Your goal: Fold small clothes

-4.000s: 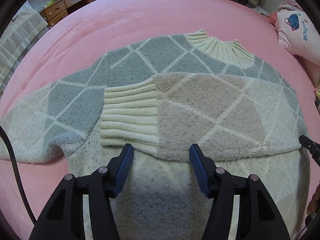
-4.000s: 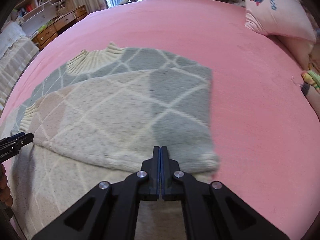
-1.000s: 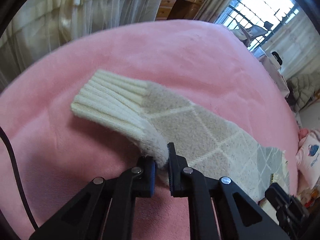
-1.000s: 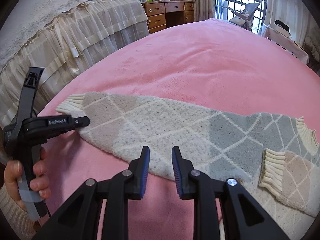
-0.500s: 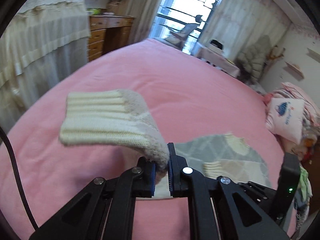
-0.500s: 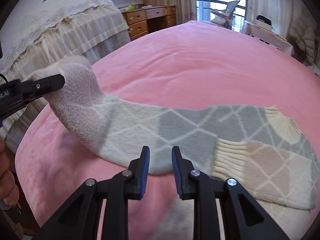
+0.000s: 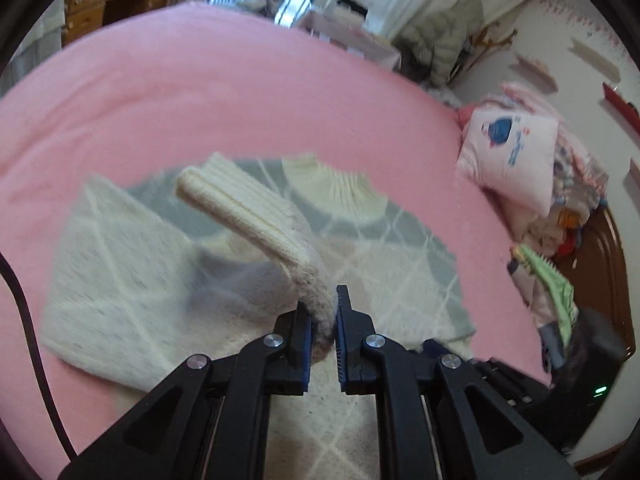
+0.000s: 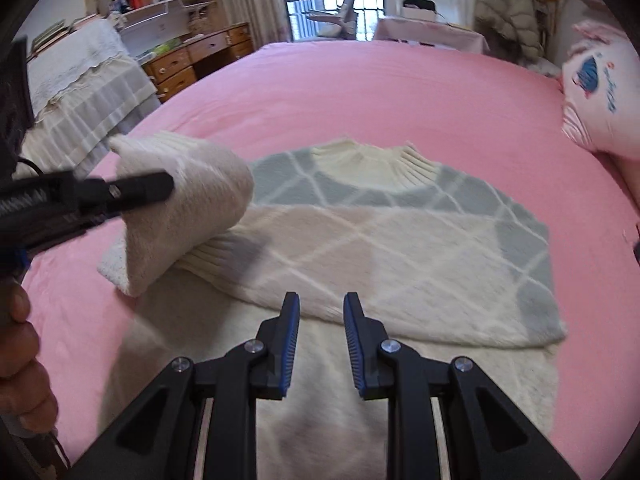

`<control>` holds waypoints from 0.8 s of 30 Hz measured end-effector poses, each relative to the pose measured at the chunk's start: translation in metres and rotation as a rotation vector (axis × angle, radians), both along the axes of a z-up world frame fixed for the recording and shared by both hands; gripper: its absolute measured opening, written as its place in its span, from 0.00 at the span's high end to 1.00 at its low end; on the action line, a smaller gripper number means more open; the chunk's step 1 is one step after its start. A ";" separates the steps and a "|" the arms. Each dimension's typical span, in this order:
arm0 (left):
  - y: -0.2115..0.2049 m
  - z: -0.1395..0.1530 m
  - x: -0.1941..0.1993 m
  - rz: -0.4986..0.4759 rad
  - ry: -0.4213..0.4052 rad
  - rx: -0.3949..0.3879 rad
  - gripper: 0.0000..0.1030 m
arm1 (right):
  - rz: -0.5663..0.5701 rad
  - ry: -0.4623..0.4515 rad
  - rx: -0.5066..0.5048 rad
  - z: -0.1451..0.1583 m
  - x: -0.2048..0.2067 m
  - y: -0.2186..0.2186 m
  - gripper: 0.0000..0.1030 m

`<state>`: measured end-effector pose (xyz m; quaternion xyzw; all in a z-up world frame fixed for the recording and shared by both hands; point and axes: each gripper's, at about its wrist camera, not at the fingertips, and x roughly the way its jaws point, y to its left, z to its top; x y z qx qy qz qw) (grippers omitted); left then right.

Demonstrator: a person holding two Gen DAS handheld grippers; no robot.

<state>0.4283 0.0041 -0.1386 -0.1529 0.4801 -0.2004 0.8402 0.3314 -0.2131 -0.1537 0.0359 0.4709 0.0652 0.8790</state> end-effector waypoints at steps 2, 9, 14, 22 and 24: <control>-0.018 -0.026 0.000 -0.029 0.062 0.032 0.90 | -0.016 0.019 0.000 -0.009 -0.004 -0.020 0.78; -0.014 -0.061 -0.024 -0.058 0.165 0.047 0.53 | -0.034 0.072 0.067 -0.023 -0.012 -0.054 0.78; 0.019 -0.019 -0.043 -0.072 0.053 0.104 0.42 | 0.001 0.072 0.157 -0.016 -0.004 -0.046 0.69; 0.105 0.011 -0.068 0.006 -0.148 0.427 0.27 | -0.018 0.074 0.309 -0.001 0.019 -0.035 0.47; 0.129 -0.002 -0.065 0.040 -0.117 0.480 0.27 | -0.040 0.094 0.304 -0.004 0.024 -0.037 0.47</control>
